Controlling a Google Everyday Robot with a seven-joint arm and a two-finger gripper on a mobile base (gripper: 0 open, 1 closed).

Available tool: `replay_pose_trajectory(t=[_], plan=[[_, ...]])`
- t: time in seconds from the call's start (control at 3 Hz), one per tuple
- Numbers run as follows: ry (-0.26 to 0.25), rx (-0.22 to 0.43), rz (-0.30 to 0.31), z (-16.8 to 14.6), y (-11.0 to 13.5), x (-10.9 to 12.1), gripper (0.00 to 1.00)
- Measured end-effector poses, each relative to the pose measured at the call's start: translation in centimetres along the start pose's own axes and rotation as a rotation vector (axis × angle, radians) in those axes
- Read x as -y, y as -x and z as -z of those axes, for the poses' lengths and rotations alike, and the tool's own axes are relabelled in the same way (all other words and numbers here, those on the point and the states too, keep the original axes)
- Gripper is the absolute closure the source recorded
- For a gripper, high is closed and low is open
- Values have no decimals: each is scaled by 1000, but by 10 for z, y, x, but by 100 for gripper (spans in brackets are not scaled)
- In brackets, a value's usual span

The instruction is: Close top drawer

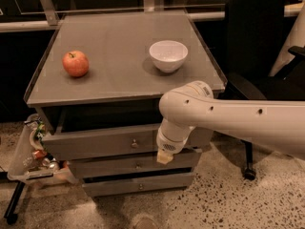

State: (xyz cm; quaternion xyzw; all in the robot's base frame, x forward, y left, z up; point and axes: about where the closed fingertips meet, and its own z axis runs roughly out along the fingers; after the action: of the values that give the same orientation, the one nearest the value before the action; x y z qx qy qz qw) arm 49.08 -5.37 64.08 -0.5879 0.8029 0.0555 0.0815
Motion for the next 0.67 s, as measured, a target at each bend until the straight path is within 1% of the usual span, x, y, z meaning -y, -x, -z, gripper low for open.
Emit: replay_pose_trajectory(t=[0.33,0.67], plan=[[-16,-7,-7,-1,0,8,88],[-59,-16,-22,0,5,33,100]])
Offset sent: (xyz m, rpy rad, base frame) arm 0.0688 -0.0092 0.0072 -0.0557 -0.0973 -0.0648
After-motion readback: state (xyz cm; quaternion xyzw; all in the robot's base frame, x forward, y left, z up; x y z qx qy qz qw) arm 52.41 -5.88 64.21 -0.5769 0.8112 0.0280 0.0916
